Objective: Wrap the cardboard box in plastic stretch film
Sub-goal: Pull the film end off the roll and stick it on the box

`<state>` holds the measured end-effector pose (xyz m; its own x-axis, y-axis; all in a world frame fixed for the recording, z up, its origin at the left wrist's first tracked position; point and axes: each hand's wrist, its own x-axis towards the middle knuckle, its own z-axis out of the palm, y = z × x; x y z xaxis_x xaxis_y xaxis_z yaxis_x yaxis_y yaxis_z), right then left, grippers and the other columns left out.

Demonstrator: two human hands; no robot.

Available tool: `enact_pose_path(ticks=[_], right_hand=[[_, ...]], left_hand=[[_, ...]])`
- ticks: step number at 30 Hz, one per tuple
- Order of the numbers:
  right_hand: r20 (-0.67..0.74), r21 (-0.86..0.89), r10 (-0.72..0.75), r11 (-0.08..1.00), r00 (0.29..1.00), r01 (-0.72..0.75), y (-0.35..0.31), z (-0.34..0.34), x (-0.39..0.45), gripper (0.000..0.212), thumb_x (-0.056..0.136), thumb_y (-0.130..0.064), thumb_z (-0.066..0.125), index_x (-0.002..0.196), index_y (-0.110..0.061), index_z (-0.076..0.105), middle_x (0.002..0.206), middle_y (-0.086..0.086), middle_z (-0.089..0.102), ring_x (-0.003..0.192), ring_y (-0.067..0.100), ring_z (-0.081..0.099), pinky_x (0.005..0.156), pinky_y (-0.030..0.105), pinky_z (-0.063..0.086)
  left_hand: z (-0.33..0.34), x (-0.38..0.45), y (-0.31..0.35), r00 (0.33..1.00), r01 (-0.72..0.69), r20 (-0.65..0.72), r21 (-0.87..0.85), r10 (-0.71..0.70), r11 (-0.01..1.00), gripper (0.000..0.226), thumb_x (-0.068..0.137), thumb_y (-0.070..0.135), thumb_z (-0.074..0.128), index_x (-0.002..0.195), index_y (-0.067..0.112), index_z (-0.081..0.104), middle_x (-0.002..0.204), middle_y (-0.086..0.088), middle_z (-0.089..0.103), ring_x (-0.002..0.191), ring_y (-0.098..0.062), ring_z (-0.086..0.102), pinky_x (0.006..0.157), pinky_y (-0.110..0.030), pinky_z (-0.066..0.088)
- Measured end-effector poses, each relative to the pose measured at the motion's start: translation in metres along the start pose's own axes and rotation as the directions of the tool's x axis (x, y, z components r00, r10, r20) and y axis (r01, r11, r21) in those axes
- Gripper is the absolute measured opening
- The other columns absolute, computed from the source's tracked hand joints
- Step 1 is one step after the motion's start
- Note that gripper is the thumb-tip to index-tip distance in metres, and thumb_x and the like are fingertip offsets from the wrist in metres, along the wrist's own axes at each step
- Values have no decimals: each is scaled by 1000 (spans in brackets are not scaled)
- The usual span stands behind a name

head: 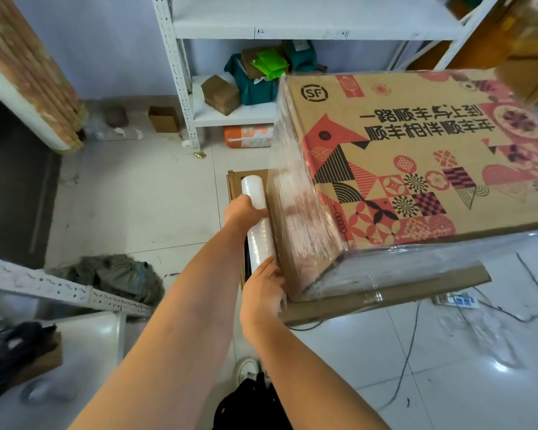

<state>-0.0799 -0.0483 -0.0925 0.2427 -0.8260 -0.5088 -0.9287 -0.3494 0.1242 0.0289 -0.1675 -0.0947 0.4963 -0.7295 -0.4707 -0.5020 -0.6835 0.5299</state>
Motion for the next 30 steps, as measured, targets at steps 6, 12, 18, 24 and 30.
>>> enact_pose_path(ticks=[6, 12, 18, 24, 30], right_hand=[[-52, -51, -30, 998, 998, 27, 10, -16, -12, 87, 91, -9, 54, 140, 16, -14, 138, 28, 27, 111, 35, 48, 62, 37, 52], [-232, 11, -88, 996, 969, 93, 16, -29, -31, 88, 90, -33, 60, 143, 9, 4, 133, 20, 33, 112, 30, 47, 72, 32, 52], [-396, 342, -112, 903, 911, 260, 25, -39, -46, 73, 90, -51, 50, 140, -7, 20, 135, 16, 38, 113, 29, 52, 84, 35, 52], [-208, 901, -219, 336, 953, 274, 40, -61, -51, 73, 82, -44, 67, 137, -20, 25, 133, 2, 48, 104, 19, 54, 82, 31, 46], [-161, 972, -450, 81, 878, 220, 72, -73, -77, 77, 79, -27, 75, 141, -15, 32, 137, 6, 46, 118, 22, 49, 98, 42, 48]], left_hand=[[-24, -15, 0, 999, 28, -12, -120, -30, 992, 44, 77, 42, 72, 96, 13, 44, 79, -3, 54, 75, -29, 65, 60, -36, 57], [-62, -31, 1, 999, 28, -15, -221, -32, 975, 48, 77, 40, 74, 101, 3, 54, 85, -9, 64, 60, -24, 67, 47, -30, 55], [-95, -58, 2, 997, -47, -75, -291, 26, 955, 44, 77, 37, 76, 102, 6, 57, 98, -12, 63, 67, -25, 68, 52, -33, 57], [-116, -102, 5, 984, -168, -125, -364, 130, 916, 58, 77, 31, 76, 124, 3, 58, 91, -5, 63, 63, -14, 66, 46, -25, 55], [-118, -169, 16, 956, -238, -252, -351, 153, 906, 58, 78, 30, 74, 127, 6, 55, 103, -6, 60, 71, -15, 63, 53, -23, 57]])
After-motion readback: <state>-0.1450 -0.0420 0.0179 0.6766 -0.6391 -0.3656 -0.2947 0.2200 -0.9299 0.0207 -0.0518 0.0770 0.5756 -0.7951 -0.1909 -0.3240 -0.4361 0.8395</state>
